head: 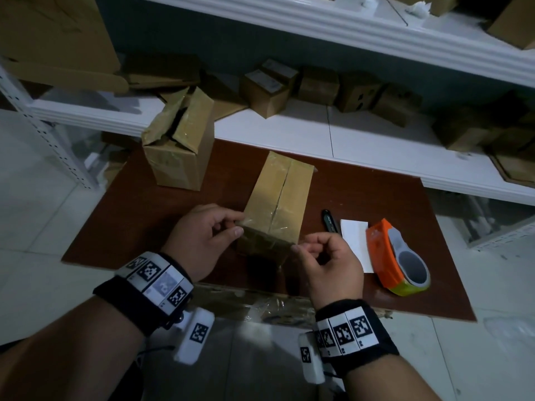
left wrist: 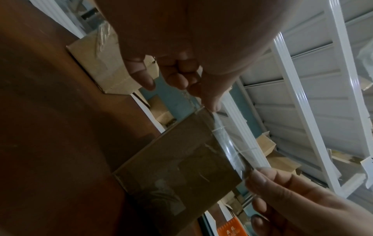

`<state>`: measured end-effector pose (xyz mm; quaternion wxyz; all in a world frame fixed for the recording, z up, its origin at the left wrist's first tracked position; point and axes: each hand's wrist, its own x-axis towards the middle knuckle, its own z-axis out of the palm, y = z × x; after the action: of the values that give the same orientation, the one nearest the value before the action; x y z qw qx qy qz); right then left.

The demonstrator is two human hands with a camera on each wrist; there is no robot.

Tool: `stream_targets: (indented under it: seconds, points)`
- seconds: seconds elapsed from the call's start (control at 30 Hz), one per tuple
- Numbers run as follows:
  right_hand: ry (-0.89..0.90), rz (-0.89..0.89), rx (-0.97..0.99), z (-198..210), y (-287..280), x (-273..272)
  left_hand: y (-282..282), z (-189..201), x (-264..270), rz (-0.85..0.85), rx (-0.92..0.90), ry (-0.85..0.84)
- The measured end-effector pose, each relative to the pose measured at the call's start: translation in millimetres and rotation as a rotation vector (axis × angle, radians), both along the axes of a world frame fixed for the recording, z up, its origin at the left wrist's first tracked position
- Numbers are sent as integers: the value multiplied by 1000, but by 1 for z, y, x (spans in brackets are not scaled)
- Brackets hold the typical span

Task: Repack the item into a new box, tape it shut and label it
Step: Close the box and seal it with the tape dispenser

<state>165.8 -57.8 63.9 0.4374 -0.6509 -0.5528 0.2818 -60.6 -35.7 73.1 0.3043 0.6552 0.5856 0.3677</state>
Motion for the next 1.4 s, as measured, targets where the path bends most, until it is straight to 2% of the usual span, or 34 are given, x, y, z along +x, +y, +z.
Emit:
stream_targets:
  seconds: [0.23,0.33,0.67,0.83,0.97,1.07,1.4]
  points:
    - [-74,25,59,-7,2,2,2,-9,2,65,-86,-62]
    - [-99,45,53,-8,4,2,5,-14,2,58,-72,-12]
    - [-162,101,35,-10,4,4,10,-21,0,56,-30,-33]
    - [-110,99,2,-10,6,7,10,-21,1,63,-21,-19]
    - [-19,131,-72,-9,6,7,8,-22,4,44,-136,-155]
    - [-34,110,-62,-11,6,7,4,-20,10,34,-251,-270]
    - [-166,110,35,-16,8,4,1,-16,27,142,-162,78]
